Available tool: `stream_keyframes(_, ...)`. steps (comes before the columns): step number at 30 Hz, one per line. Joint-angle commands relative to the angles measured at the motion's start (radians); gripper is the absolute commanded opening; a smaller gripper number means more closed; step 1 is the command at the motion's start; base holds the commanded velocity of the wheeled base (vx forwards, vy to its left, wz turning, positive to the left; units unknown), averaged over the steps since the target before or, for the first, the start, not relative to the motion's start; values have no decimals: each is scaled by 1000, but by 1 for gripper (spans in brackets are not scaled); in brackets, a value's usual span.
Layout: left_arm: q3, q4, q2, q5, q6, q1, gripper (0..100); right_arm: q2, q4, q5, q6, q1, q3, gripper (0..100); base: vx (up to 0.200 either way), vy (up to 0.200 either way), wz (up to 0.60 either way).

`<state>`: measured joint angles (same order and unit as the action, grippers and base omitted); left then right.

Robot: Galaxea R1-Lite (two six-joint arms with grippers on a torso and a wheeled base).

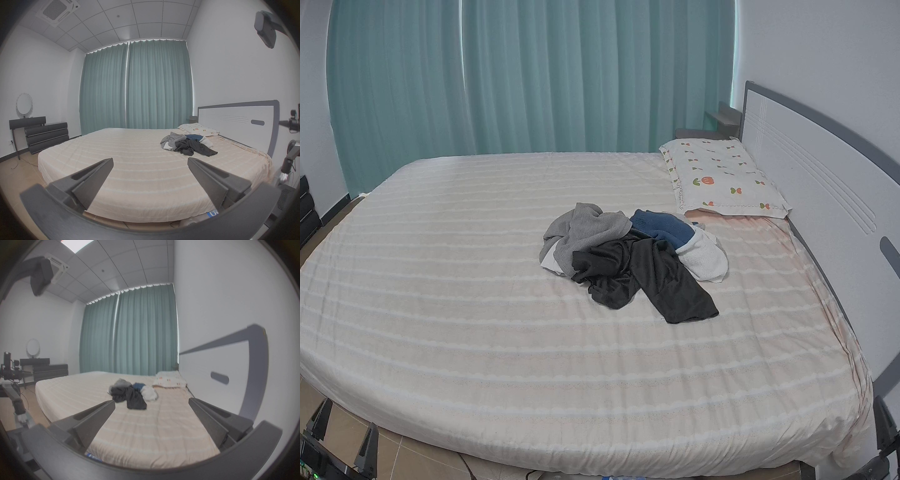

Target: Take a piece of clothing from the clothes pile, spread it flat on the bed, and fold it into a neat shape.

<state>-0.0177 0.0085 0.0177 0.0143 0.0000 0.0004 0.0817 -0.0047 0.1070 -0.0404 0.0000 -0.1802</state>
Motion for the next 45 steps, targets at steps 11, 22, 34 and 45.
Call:
stream_keyframes(11,15,-1,-16,-7,-5,1,100,1064,-354,82,88,140,-113,100,0,0,0)
stream_keyframes(22,15,-1,-16,-4,-3,1,100,1799,-727,-3,286,158,-426,100,0,0,0)
stream_keyframes(34,15,-1,-16,-2,-2,0,100,2248,-722,-118,390,173,-854,100,0,0,0)
stream_keyframes(45,15,-1,-13,1,0,0,100,2488,-701,-210,539,244,-1121,100,0,0,0)
